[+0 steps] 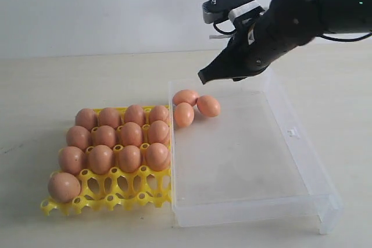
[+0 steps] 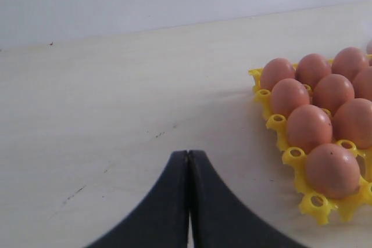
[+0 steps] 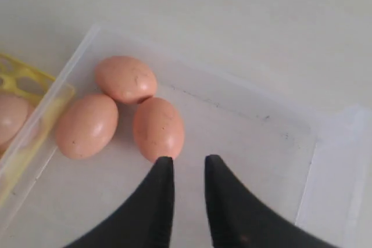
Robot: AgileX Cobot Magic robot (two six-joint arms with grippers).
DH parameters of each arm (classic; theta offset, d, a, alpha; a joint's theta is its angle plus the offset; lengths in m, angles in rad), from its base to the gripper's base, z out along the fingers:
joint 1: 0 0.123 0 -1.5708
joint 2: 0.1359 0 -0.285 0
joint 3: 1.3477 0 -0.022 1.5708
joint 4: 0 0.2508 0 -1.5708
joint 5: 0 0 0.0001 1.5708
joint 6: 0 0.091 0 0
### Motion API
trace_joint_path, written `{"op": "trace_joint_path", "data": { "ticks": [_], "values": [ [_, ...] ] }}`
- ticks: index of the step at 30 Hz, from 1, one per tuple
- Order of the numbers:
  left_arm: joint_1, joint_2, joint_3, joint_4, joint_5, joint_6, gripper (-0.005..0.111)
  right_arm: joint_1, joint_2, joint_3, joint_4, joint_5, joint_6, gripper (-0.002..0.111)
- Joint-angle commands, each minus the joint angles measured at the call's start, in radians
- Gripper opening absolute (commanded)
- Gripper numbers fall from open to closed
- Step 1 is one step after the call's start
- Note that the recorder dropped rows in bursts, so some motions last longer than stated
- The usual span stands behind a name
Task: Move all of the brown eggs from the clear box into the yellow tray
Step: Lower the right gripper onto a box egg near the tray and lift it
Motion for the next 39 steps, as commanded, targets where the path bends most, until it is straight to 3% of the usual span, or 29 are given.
{"op": "trace_joint_path", "data": {
  "ticks": [1,14,35,37,39],
  "values": [
    [-0.001,-0.006,-0.005,-0.004,-0.008,-0.003,0.0,-0.01,0.137,-0.195,0.093,0.207,-0.179,0.047],
    [-0.001,-0.006,-0.005,-0.004,-0.008,-0.005,0.0,0.001,0.424,-0.572,0.182,0.464,-0.297,0.05],
    [-0.001,-0.006,-0.005,-0.004,-0.008,-0.003,0.0,0.002,0.583,-0.719,0.133,0.528,-0.35,0.052],
    [-0.001,-0.006,-0.005,-0.004,-0.008,-0.003,0.0,0.002,0.599,-0.726,0.137,0.535,-0.35,0.049],
    [-0.001,-0.006,-0.005,-0.004,-0.008,-0.003,0.0,0.002,0.604,-0.728,0.137,0.54,-0.35,0.039]
  ]
}}
